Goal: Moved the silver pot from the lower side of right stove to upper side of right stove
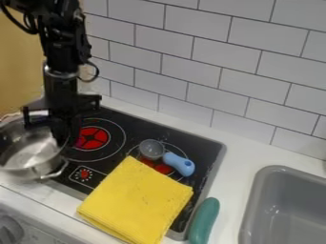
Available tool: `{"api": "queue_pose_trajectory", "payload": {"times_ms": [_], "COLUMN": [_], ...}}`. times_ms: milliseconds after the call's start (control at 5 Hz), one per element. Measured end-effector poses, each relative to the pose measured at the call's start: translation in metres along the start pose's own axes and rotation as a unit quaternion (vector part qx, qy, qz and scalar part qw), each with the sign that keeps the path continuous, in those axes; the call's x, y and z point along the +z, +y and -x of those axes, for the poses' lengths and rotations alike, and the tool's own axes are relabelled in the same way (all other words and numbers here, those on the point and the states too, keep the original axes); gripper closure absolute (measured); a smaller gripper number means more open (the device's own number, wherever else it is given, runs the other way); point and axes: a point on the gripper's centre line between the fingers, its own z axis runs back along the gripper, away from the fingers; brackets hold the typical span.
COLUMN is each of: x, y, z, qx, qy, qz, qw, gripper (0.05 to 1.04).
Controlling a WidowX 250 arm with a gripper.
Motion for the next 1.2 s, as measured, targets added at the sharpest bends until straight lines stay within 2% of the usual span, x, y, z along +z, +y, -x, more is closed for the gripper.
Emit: {"api": "queue_pose_trajectory", "payload": {"times_ms": [200, 400, 800, 1000, 1200], "x": [0.015, 0.021, 0.011, 0.003, 0.003], "y": [-0.006, -0.025, -0.077, -0.107, -0.121], "z": [-0.013, -0.026, -0.047, -0.046, -0.046], "qx": [-0.010, -0.018, -0.017, -0.019, -0.012], "qy": [-0.013, -0.019, -0.015, -0.021, -0.023], "qz": [-0.020, -0.021, 0.002, 0.000, 0.001], "qw": [0.9997, 0.9994, 0.9997, 0.9996, 0.9997], "gripper": [1.017, 1.017, 1.017, 1.018, 1.018]}}
